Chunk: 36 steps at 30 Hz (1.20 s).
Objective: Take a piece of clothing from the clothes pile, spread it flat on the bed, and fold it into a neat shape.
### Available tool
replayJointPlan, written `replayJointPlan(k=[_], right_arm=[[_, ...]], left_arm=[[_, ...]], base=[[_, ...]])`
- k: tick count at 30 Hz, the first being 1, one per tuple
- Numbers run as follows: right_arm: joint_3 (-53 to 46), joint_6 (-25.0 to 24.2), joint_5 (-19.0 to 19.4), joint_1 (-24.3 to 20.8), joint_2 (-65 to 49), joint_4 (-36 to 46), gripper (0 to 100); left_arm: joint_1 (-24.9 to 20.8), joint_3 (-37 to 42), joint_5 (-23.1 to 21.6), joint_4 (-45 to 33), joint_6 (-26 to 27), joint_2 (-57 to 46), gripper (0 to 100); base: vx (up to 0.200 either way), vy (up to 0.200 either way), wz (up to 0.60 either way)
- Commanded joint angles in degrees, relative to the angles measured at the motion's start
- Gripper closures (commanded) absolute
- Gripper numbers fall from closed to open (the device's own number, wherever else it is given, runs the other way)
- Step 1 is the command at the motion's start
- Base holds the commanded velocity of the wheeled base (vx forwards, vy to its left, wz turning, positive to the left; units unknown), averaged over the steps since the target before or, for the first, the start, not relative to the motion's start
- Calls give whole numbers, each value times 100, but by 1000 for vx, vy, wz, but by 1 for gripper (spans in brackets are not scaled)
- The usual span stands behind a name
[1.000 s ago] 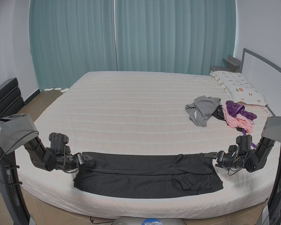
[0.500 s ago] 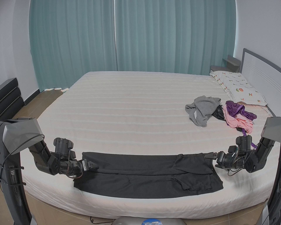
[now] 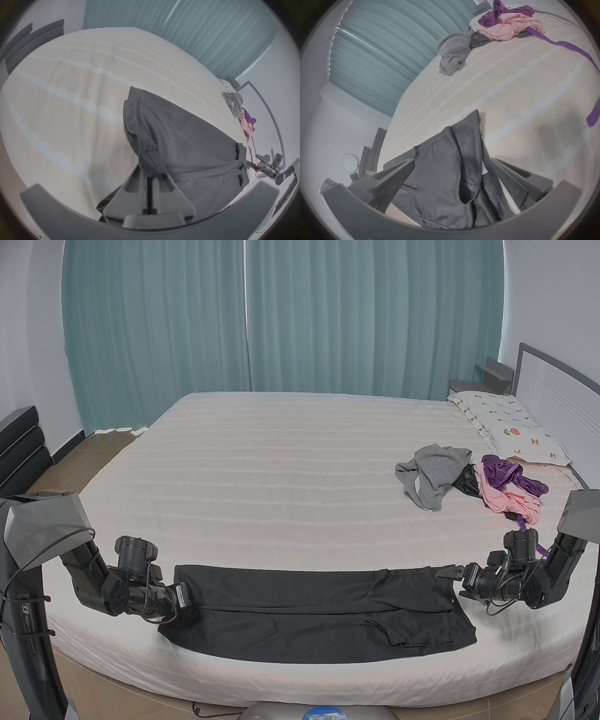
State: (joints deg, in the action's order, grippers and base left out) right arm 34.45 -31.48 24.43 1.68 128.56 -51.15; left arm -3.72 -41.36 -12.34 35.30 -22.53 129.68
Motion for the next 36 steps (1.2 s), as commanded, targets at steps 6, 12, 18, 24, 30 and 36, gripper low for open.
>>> replayJointPlan(k=[6,12,18,24,30,36], right_arm=[[9,-8,9,122,-42,-9,0],[9,-25,18,139,-59,-9,0],[62,-96,27,236,-138,-9,0],[97,-412,27,236,-209,-88,0],[71,-421,27,227,-209,-167,0],[71,-412,18,218,-200,-167,0]], left_arm=[[3,23,12,-6,-41,-48,100],[3,14,12,3,-147,-66,100],[3,-30,30,3,-191,-66,100],[-6,-82,30,12,-208,-92,100],[-94,-311,82,3,-463,-101,100],[-147,-381,126,-6,-481,-198,100]], base=[[0,0,0],[-33,0,0],[-167,0,0],[0,0,0],[0,-33,0],[0,-200,0]])
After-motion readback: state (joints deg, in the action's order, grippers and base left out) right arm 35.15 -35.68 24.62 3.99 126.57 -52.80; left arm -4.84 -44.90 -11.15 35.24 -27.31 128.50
